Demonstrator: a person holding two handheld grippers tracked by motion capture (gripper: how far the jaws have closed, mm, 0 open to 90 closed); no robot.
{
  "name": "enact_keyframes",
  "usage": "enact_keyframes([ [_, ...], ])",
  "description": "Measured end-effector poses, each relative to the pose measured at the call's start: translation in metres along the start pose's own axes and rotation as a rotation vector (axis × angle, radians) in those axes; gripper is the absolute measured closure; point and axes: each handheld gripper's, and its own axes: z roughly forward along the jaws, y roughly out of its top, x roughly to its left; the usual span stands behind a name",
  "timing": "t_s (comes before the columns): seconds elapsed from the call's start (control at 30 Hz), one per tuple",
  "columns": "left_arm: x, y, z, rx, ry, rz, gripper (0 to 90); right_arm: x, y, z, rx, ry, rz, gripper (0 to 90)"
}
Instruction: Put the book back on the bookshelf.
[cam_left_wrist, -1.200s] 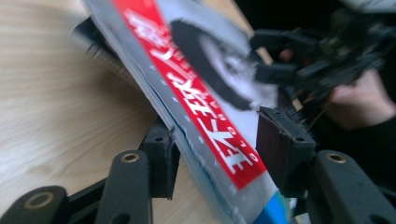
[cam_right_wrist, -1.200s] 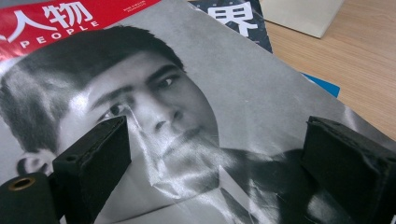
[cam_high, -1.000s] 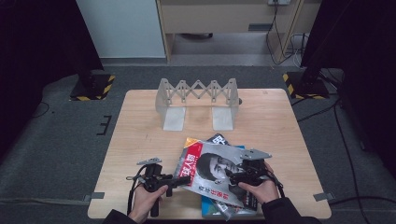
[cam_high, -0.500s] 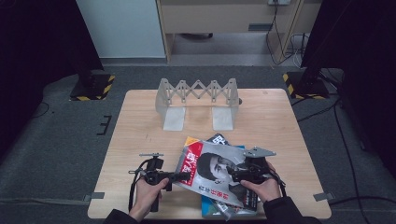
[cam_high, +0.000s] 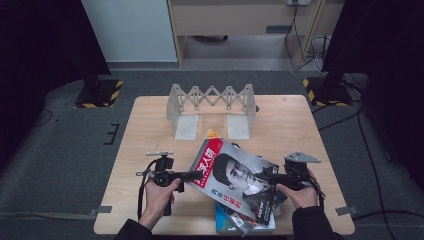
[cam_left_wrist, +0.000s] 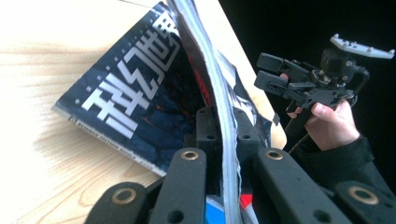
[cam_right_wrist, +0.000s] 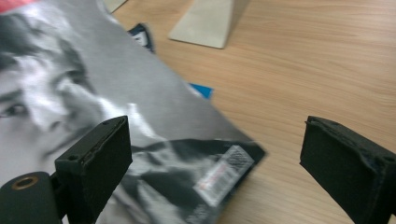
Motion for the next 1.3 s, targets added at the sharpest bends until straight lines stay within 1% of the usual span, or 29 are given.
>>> enact_keyframes([
  [0.07, -0.004, 0.006, -0.003, -0.013, 0.003, -0.002, 85.4, -0.009, -0.001, -0.003, -0.01, -0.029, 0.012, 9.0],
  [0.13, -0.007, 0.013, -0.006, -0.031, 0.007, 0.005, 85.6, -0.016, -0.002, -0.005, -0.015, -0.048, 0.022, 8.8],
  [0.2, -0.01, 0.018, -0.008, -0.04, 0.011, 0.014, 85.8, -0.025, -0.004, -0.006, -0.013, -0.07, 0.034, 8.6],
  [0.23, -0.012, 0.02, -0.01, -0.042, 0.014, 0.018, 85.9, -0.028, -0.005, -0.006, -0.01, -0.078, 0.039, 8.6],
  [0.27, -0.012, 0.02, -0.01, -0.042, 0.014, 0.018, 85.9, -0.028, -0.005, -0.006, -0.01, -0.078, 0.039, 8.6],
  [0.3, -0.016, 0.025, -0.012, -0.048, 0.02, 0.03, 85.9, -0.033, -0.006, -0.006, -0.004, -0.095, 0.046, 8.6],
  [0.33, -0.016, 0.025, -0.012, -0.048, 0.02, 0.03, 85.9, -0.036, -0.007, -0.006, -0.002, -0.102, 0.051, 8.6],
  [0.37, -0.019, 0.029, -0.014, -0.058, 0.022, 0.038, 85.9, -0.037, -0.008, -0.006, 0.002, -0.107, 0.049, 8.6],
  [0.43, -0.022, 0.034, -0.017, -0.069, 0.017, 0.043, 86.0, -0.042, -0.009, -0.005, 0.008, -0.116, 0.055, 8.6],
  [0.53, -0.028, 0.041, -0.02, -0.078, 0.016, 0.055, 86.1, -0.045, -0.011, -0.004, 0.018, -0.128, 0.056, 8.6],
  [0.6, -0.033, 0.045, -0.022, -0.084, 0.015, 0.062, 86.1, -0.048, -0.012, -0.003, 0.025, -0.132, 0.047, 8.6],
  [0.63, -0.033, 0.045, -0.022, -0.084, 0.015, 0.062, 86.1, -0.048, -0.013, -0.003, 0.029, -0.136, 0.052, 8.5],
  [0.67, -0.037, 0.05, -0.024, -0.092, 0.01, 0.068, 86.1, -0.049, -0.013, -0.002, 0.032, -0.138, 0.047, 8.5],
  [0.73, -0.041, 0.054, -0.027, -0.104, -0.002, 0.07, 86.2, -0.05, -0.014, -0.001, 0.041, -0.141, 0.042, 8.3],
  [0.8, -0.044, 0.059, -0.029, -0.11, -0.019, 0.069, 86.2, -0.052, -0.015, 0.0, 0.047, -0.145, 0.049, 8.1],
  [0.83, -0.047, 0.061, -0.03, -0.116, -0.012, 0.076, 86.2, -0.053, -0.016, 0.0, 0.051, -0.144, 0.039, 8.0],
  [0.9, -0.051, 0.066, -0.034, -0.13, -0.02, 0.084, 86.2, -0.055, -0.017, 0.001, 0.059, -0.148, 0.039, 7.8],
  [0.97, -0.055, 0.071, -0.038, -0.144, -0.007, 0.097, 86.2, -0.056, -0.018, 0.002, 0.065, -0.149, 0.036, 7.7],
  [1.0, -0.055, 0.071, -0.038, -0.144, -0.007, 0.097, 86.1, -0.056, -0.019, 0.002, 0.069, -0.149, 0.037, 7.7],
  [1.03, -0.059, 0.075, -0.042, -0.16, -0.002, 0.106, 86.1, -0.056, -0.019, 0.003, 0.074, -0.148, 0.035, 7.6],
  [1.07, -0.061, 0.077, -0.044, -0.169, -0.004, 0.107, 86.1, -0.056, -0.019, 0.003, 0.078, -0.148, 0.032, 7.5],
  [1.17, -0.067, 0.084, -0.051, -0.201, 0.006, 0.118, 86.1, -0.057, -0.02, 0.005, 0.086, -0.15, 0.025, 7.3],
  [1.2, -0.068, 0.086, -0.053, -0.21, 0.011, 0.12, 86.0, -0.058, -0.021, 0.006, 0.085, -0.15, 0.017, 7.3],
  [1.3, -0.07, 0.091, -0.059, -0.236, 0.02, 0.126, 86.0, -0.059, -0.022, 0.008, 0.099, -0.153, 0.018, 7.2],
])
